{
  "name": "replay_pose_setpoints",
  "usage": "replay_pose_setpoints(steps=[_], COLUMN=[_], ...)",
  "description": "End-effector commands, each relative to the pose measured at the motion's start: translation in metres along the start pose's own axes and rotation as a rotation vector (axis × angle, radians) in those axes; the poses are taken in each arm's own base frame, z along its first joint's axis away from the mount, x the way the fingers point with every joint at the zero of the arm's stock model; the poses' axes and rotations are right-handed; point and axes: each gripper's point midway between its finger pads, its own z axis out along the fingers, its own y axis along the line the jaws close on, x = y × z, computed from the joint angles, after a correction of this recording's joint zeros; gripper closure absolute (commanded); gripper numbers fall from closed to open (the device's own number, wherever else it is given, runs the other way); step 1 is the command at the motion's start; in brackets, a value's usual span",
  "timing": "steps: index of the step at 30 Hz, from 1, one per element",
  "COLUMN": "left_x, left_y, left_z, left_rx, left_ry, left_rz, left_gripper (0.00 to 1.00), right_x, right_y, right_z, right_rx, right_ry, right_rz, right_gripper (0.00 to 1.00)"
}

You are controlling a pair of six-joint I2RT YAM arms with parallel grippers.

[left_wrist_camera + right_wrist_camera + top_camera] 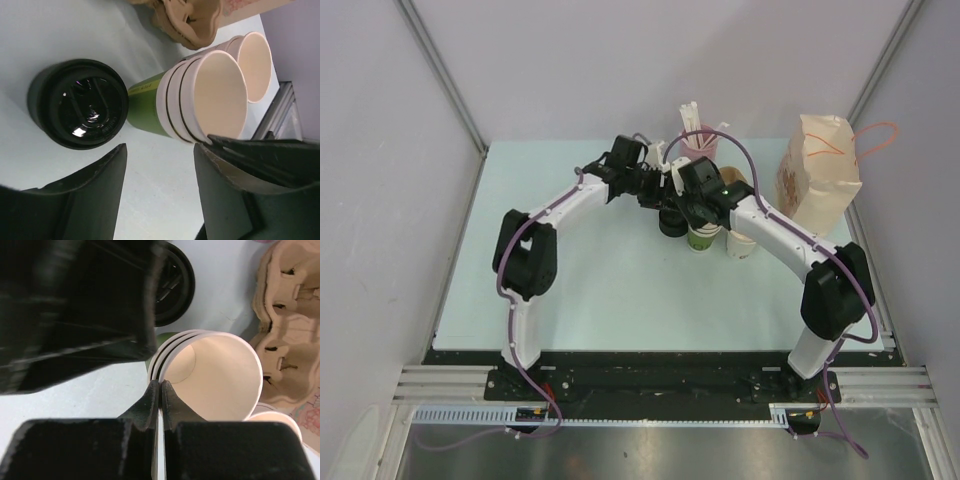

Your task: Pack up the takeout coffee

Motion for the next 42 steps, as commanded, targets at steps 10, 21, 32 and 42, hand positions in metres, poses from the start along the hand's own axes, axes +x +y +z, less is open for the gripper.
replay_pose_setpoints(steps=[10,21,32,42], left_x=[0.010,0.002,-0.006,-0.037], left_y=[-0.018,-0.034,-0.040,-0.039], left_z=[0.026,0.013,0.005,-0.031], left_rx=[0.119,0.162,0.168,0.100], left_ry=[0.064,0.046,0.020,-0.100], left_rz=[-0.138,-0.104,-0.061,0.059], left_gripper=[0.48,0.48,0.46,0.42], right_x=[-0.025,-0.031,-0.048,-0.069], right_y=[0.004,0.000,-0.015,-0.031], right_z=[-0.018,-0.029,-0.057,-0.115], right_rx=[-0.054,-0.020,0.059,0.136], right_ry=[-0.131,-0.158,-0.196,-0.269], right_rz=[0.037,0.024,-0.019,-0.044], right_gripper=[1.00,1.00,1.00,1.00])
